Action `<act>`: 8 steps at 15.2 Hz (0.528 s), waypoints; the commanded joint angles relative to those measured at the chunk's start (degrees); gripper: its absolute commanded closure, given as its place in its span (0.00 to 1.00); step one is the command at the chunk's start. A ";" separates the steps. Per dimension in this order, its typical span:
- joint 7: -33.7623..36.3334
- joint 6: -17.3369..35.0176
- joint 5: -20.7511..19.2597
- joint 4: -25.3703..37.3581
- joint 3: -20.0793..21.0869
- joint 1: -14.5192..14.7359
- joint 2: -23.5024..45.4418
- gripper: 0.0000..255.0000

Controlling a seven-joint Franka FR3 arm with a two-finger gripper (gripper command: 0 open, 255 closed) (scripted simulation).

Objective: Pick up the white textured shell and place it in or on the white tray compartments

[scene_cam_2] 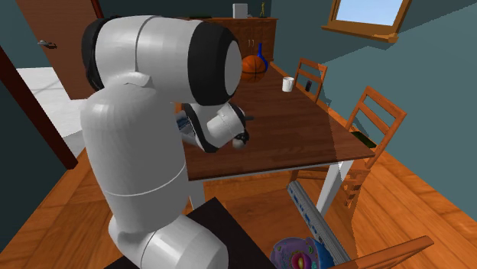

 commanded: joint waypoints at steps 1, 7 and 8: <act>2.94 0.66 -3.75 0.85 -0.63 0.46 2.33 0.00; 3.70 0.80 -4.66 1.24 -1.13 0.81 2.92 0.00; 3.71 0.81 -4.67 1.24 -1.16 0.84 2.92 0.00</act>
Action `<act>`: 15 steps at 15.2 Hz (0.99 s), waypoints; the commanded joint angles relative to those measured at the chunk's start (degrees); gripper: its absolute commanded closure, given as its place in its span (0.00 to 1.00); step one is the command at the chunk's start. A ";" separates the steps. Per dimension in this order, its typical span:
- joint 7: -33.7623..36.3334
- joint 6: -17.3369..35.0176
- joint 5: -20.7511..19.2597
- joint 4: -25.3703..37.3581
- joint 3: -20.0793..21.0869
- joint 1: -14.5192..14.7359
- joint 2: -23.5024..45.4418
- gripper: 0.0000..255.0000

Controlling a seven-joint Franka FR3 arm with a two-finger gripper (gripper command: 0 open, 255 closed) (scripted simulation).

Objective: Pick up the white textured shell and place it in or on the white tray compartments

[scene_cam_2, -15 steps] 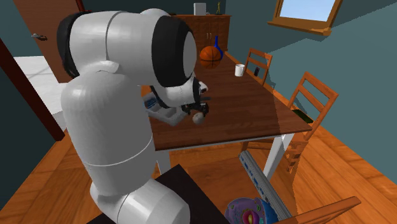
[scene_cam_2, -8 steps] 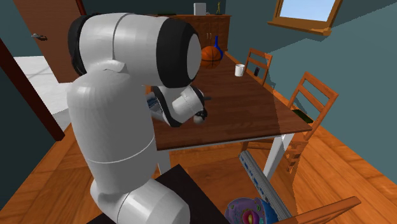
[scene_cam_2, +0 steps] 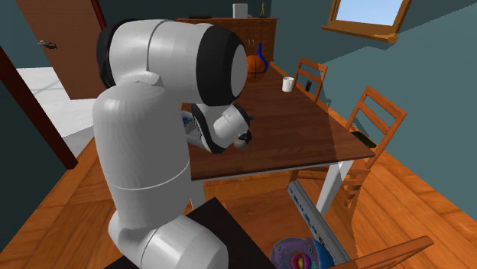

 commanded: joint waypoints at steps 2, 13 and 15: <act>0.87 0.47 -0.84 -1.77 0.41 0.67 0.01 1.00; -3.67 -0.61 4.38 -1.69 1.83 0.03 -1.26 1.00; -7.37 -1.36 8.64 -2.22 2.90 -0.51 -2.87 1.00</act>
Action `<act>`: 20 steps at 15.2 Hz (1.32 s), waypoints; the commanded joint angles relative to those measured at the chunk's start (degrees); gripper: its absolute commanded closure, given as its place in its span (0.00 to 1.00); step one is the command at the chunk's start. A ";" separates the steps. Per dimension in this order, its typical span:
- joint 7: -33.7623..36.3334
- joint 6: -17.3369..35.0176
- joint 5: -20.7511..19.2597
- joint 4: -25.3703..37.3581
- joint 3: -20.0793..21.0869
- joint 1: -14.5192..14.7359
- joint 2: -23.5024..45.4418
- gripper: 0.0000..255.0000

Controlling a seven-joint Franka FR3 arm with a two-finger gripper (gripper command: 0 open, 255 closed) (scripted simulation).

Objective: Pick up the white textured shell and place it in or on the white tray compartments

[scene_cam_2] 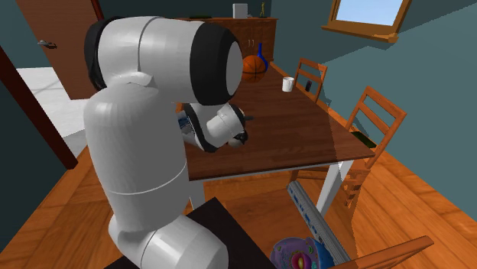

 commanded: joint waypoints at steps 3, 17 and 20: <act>-7.64 -1.72 8.84 -0.89 1.84 -0.69 -3.28 1.00; -24.61 -10.42 28.74 0.03 1.73 2.21 -12.64 1.00; -26.62 -12.56 31.01 0.79 1.29 2.95 -14.18 1.00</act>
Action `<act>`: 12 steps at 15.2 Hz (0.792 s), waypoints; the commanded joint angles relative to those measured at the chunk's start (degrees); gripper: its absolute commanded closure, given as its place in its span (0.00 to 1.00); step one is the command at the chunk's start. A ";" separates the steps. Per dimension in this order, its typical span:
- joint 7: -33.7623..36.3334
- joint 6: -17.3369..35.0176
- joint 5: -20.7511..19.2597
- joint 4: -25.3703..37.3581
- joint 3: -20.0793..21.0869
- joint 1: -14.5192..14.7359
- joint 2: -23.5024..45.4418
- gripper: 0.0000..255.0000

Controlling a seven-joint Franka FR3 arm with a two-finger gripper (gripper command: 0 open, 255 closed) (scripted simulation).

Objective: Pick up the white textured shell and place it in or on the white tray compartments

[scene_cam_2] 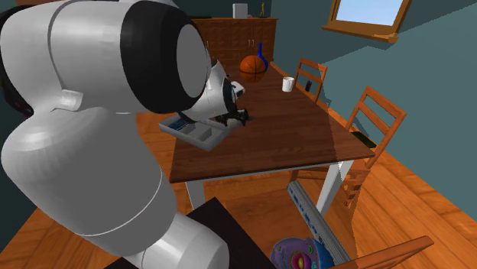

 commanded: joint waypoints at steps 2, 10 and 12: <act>3.68 -2.03 -1.39 2.22 2.20 0.68 0.86 1.00; 20.02 -9.05 -10.61 12.70 9.78 3.96 8.85 1.00; 23.57 -11.26 -12.86 15.96 11.09 5.33 11.42 1.00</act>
